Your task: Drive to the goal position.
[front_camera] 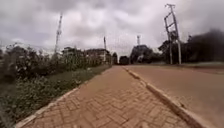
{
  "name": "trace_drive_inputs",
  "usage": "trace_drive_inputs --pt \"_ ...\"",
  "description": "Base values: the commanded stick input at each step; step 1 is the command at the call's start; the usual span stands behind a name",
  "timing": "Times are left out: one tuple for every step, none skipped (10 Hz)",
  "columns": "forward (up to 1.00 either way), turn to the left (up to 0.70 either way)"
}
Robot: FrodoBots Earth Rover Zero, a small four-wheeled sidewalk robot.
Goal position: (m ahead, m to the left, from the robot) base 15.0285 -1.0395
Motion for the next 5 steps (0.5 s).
trace_drive_inputs --pt "0.70 0.00" --pt "0.70 0.00" --pt "0.70 0.00" --pt "0.70 0.00" --pt "0.70 0.00"
